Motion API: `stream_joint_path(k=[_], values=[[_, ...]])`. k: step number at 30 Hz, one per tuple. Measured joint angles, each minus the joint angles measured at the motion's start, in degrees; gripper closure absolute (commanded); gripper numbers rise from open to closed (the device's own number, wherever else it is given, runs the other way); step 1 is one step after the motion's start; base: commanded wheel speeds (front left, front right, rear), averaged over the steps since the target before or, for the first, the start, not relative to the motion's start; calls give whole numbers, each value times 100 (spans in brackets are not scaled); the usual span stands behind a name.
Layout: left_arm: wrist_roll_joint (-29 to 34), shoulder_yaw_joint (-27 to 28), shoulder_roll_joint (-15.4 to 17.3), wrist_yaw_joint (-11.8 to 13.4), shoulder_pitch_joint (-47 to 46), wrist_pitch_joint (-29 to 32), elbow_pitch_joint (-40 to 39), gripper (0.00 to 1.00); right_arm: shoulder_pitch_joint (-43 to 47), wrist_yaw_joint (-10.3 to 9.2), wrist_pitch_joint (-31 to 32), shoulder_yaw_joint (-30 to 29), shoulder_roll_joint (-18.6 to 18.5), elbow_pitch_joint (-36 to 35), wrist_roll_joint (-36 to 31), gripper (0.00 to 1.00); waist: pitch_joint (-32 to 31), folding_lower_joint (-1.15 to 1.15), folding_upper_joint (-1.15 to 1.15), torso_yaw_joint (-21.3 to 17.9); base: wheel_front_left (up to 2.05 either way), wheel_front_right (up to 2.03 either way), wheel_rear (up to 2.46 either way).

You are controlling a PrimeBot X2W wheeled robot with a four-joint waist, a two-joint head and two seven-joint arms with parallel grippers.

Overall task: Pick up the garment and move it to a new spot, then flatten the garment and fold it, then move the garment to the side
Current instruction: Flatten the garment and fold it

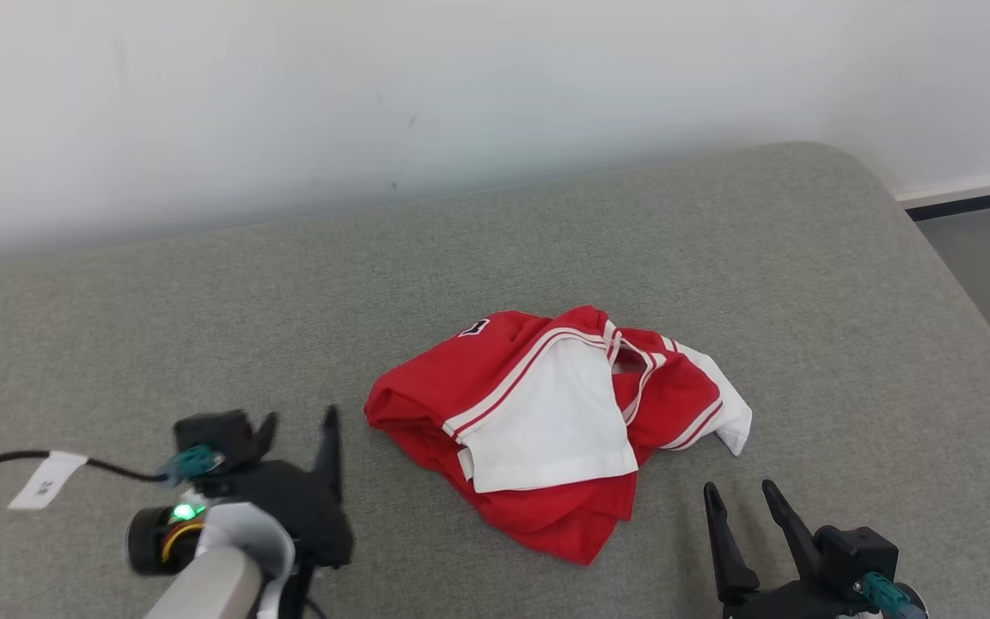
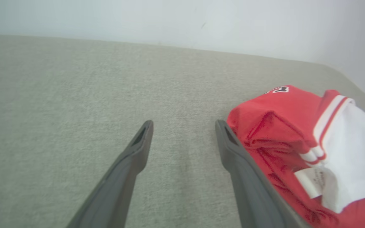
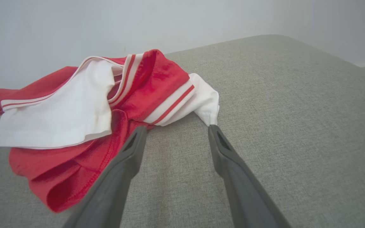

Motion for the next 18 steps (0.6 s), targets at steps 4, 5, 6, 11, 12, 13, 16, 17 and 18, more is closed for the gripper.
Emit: stream_joint_path(k=[4,5,6,11,12,13,16,17,18], values=[[63,-456,-212,-97,-234,673,-787,0,-8,0,11,36,-1,5,0,0,6,0,1,-121,0,0,0],[112,-578,-270,-118,-309,817,-856,0,-10,0,12,54,-1,4,0,0,10,0,0,-161,0,0,0],[160,-678,-321,-122,-382,990,-899,0,-19,0,24,69,0,1,0,0,14,0,0,-208,0,0,0],[51,-1070,-658,-272,-744,1911,-734,0,-40,0,31,105,1,10,4,0,52,0,0,-511,0,0,0],[-46,-1103,-744,-270,-800,2054,-647,0,-40,0,30,101,-3,22,11,0,60,0,0,-584,0,0,0],[-53,-1121,-806,-258,-875,2140,-553,0,-41,0,29,120,-3,32,16,0,70,0,0,-658,0,0,0],[2,-1154,-857,-105,-1167,2308,-221,0,-51,0,24,190,-3,49,94,0,104,0,0,-898,0,0,0],[59,-1155,-857,-19,-1249,2328,-85,0,-58,0,20,212,0,54,135,0,118,0,0,-983,0,0,0],[123,-1160,-850,65,-1326,2343,36,0,-62,0,19,234,0,64,160,0,134,0,0,-1067,0,0,0]])
